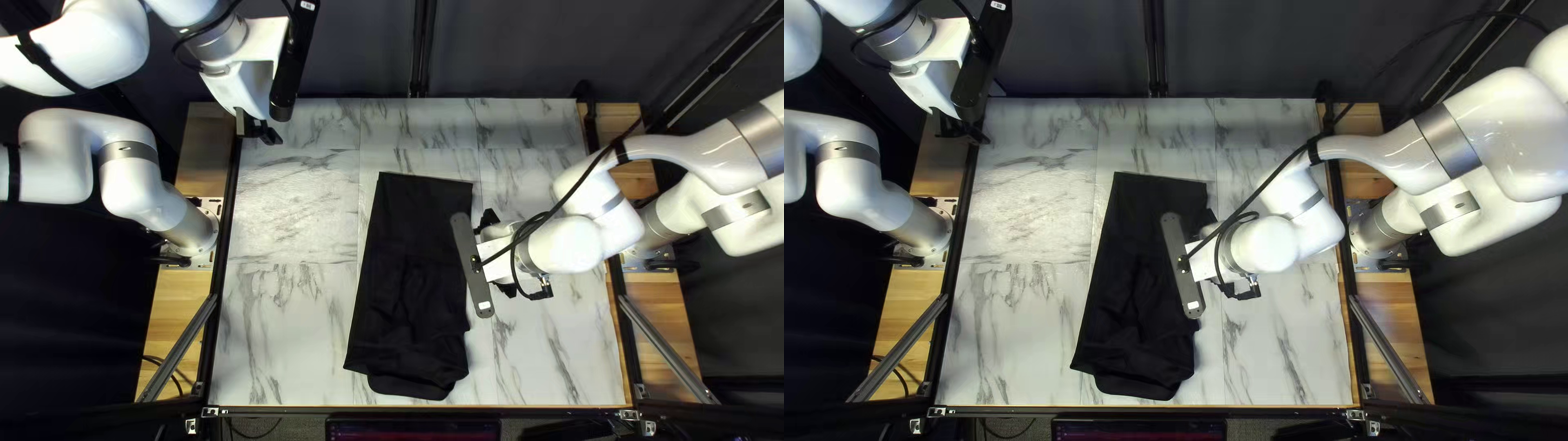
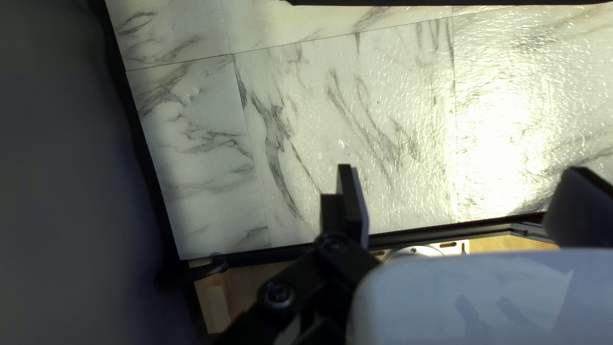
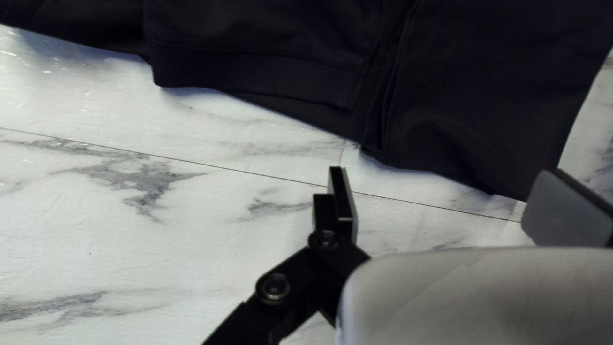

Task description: Fold t-shirt

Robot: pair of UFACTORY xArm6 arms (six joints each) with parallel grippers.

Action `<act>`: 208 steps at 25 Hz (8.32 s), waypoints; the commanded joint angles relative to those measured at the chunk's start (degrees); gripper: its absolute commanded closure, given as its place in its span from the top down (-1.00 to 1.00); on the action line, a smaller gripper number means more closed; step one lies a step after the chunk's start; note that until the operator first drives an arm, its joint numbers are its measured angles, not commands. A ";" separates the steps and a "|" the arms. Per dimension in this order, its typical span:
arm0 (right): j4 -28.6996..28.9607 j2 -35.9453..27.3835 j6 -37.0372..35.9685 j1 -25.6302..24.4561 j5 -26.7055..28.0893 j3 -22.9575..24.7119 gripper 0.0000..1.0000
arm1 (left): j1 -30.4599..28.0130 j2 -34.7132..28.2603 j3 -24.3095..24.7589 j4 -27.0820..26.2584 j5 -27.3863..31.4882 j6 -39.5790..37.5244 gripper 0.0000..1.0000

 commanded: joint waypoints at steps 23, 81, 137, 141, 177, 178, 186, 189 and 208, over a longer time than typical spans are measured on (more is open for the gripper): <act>-1.55 11.33 18.62 18.51 4.85 -12.67 1.00 | -35.60 4.46 11.47 2.15 -18.71 -25.34 1.00; -19.81 28.63 35.06 21.36 -7.50 -18.45 1.00 | -60.36 60.40 -6.17 24.66 -39.63 -68.07 1.00; -20.87 13.55 34.55 20.43 1.42 -9.18 -1.00 | -47.24 43.35 0.71 32.23 -32.70 -56.54 -0.98; -20.74 8.32 33.37 18.64 2.41 -5.40 -1.00 | -43.97 40.10 2.25 32.85 -32.26 -52.96 -0.98; -15.93 -16.33 7.04 -11.55 -10.93 15.59 -1.00 | -19.98 31.28 9.53 30.67 -39.98 -30.88 -0.98; -15.87 -16.39 5.56 -13.22 -12.81 16.38 -1.00 | -19.38 31.37 9.84 30.53 -40.49 -30.55 -0.99; -16.22 -10.98 -0.82 -22.76 -24.33 17.69 -1.00 | -14.58 33.84 11.51 29.10 -45.29 -27.94 -0.99; -14.61 -9.49 -4.52 -25.81 -27.22 18.08 -1.00 | -13.39 34.65 11.58 28.34 -46.34 -27.01 -0.98; -4.78 -3.37 -15.30 -29.75 -33.12 17.05 1.00 | -10.16 35.30 12.88 23.46 -48.52 -22.50 1.00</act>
